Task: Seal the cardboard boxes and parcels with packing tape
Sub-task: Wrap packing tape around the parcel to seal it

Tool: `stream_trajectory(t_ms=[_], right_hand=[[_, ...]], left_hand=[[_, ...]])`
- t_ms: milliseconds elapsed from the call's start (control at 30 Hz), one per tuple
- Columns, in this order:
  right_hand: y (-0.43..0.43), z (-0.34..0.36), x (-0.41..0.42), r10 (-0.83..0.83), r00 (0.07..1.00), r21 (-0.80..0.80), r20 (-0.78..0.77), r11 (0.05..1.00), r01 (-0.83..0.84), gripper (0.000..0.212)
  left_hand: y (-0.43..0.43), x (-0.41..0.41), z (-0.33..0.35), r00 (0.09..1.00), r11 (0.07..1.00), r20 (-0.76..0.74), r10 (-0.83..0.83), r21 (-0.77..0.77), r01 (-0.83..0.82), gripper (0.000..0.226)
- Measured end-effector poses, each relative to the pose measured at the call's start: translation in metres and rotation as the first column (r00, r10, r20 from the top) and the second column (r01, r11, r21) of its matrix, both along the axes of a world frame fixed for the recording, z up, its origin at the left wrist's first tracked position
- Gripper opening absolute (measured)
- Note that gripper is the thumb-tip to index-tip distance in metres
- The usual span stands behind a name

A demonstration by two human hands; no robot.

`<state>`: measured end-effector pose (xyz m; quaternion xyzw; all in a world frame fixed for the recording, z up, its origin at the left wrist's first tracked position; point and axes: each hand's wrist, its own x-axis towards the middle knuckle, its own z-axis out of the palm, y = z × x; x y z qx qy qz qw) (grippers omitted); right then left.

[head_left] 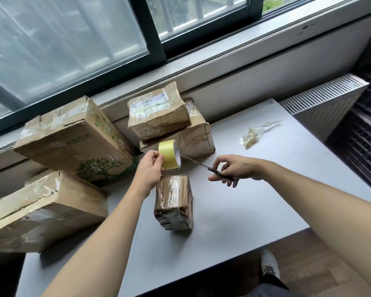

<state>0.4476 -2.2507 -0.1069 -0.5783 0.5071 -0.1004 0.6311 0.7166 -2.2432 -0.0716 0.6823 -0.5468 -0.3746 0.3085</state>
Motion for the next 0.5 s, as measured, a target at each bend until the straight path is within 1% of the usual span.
stream_trajectory(t_ms=[167, 367, 500], right_hand=[[-0.010, 0.015, 0.000, 0.145, 0.983, -0.016, -0.112, 0.989, -0.148, 0.049], [-0.015, 0.022, 0.013, 0.186, 0.962, -0.070, -0.202, 0.977, -0.204, 0.054], [-0.006, 0.019, 0.025, 0.177, 0.960, -0.101, -0.215, 0.974, -0.202, 0.052]], left_hand=[[0.001, 0.007, 0.009, 1.000, 0.999, -0.018, 0.009, -0.039, -0.010, 0.012], [0.006, 0.012, 0.010, 0.998, 0.998, -0.065, -0.022, -0.055, 0.019, 0.011], [0.006, 0.011, 0.011, 0.998, 0.994, 0.000, -0.059, -0.092, 0.058, 0.011]])
